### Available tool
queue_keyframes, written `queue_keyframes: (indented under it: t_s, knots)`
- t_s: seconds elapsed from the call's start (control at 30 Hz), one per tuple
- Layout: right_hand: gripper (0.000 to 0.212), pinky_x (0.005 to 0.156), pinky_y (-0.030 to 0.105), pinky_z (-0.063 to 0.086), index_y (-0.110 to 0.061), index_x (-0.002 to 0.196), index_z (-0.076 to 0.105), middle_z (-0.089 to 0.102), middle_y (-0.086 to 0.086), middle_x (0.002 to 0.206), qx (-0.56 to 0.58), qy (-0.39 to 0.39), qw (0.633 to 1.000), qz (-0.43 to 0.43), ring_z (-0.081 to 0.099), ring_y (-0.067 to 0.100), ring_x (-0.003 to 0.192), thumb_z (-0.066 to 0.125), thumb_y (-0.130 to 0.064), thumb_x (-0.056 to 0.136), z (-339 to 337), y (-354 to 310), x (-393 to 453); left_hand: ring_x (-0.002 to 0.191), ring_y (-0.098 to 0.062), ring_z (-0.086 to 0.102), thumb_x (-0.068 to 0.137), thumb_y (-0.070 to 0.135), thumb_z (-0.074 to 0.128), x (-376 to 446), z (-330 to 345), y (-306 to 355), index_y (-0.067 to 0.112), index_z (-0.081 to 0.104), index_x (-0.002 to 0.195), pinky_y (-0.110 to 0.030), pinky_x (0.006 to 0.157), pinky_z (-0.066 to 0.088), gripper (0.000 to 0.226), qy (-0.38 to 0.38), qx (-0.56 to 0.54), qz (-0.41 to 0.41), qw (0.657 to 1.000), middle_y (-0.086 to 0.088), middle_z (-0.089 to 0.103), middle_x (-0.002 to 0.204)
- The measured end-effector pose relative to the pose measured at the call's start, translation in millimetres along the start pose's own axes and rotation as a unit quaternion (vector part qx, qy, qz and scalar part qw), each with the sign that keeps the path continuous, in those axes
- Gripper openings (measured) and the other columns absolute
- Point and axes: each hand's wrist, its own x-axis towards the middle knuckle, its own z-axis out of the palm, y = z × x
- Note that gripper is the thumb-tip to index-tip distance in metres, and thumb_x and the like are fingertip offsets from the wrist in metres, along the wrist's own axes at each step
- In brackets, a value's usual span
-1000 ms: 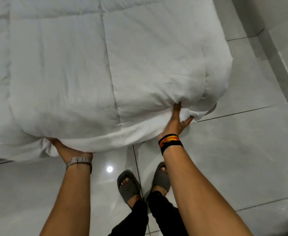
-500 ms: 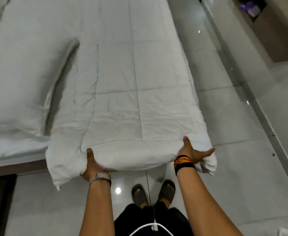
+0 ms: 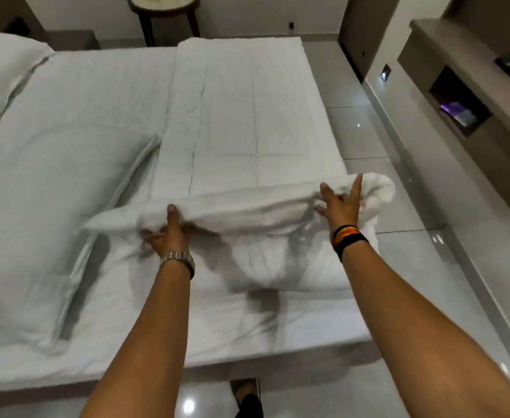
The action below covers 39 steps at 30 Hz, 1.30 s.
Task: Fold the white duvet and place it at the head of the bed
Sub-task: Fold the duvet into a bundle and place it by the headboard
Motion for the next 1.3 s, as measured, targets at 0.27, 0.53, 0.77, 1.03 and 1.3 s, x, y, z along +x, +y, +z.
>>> queue_keyframes:
  t_s: [0.27, 0.53, 0.77, 1.03, 1.3]
  knots:
    - [0.081, 0.127, 0.054, 0.018, -0.043, 0.162, 0.021, 0.005, 0.011, 0.174, -0.258, 0.166, 0.952, 0.019, 0.009, 0.03, 0.16, 0.066, -0.052, 0.096, -38.9, 107.4, -36.4, 0.157, -0.038, 0.009, 0.09, 0.074, 0.044, 24.3, -51.7, -69.4, 0.037, 0.02, 0.163, -0.058, 0.122, 0.017, 0.085, 0.108, 0.431, 0.067, 0.893, -0.015, 0.003, 0.172]
    - [0.13, 0.122, 0.057, 0.027, -0.051, 0.158, -0.018, 0.006, 0.027, 0.169, -0.075, 0.251, 0.929, 0.262, 0.023, 0.043, 0.154, 0.078, -0.072, 0.072, -22.5, 154.0, 0.9, 0.146, -0.049, 0.032, 0.074, 0.071, 0.074, 44.5, -46.4, -78.0, 0.057, 0.003, 0.158, -0.058, 0.114, 0.033, 0.111, 0.2, 0.28, -0.145, 0.928, -0.018, -0.017, 0.168]
    - [0.13, 0.119, 0.046, 0.03, -0.034, 0.165, 0.004, 0.026, 0.012, 0.166, 0.007, 0.285, 0.928, 0.241, 0.038, 0.031, 0.147, 0.094, -0.028, 0.072, -15.7, 159.1, 16.6, 0.144, -0.022, 0.041, 0.069, 0.032, 0.095, 63.6, -52.7, -79.9, 0.033, 0.021, 0.162, -0.028, 0.112, 0.031, 0.118, 0.188, 0.184, -0.068, 0.962, 0.001, 0.029, 0.165]
    - [0.108, 0.112, 0.04, 0.041, -0.034, 0.159, 0.029, 0.047, 0.01, 0.152, 0.054, 0.257, 0.947, 0.186, 0.052, 0.032, 0.133, 0.092, -0.017, 0.074, -70.6, 132.2, -53.4, 0.123, -0.02, 0.056, 0.067, 0.014, 0.095, -9.6, -95.1, -67.7, 0.023, 0.041, 0.15, -0.026, 0.107, 0.04, 0.099, 0.164, 0.138, -0.024, 0.976, 0.0, 0.052, 0.148]
    - [0.104, 0.105, 0.033, 0.038, -0.029, 0.16, 0.027, 0.043, 0.013, 0.154, 0.074, 0.207, 0.962, 0.16, 0.05, 0.032, 0.134, 0.089, -0.012, 0.078, -162.4, 115.1, -181.3, 0.127, -0.031, 0.055, 0.071, 0.016, 0.092, -147.9, -183.7, -44.2, 0.03, 0.038, 0.151, -0.024, 0.097, 0.037, 0.097, 0.166, 0.147, -0.006, 0.975, -0.011, 0.049, 0.149]
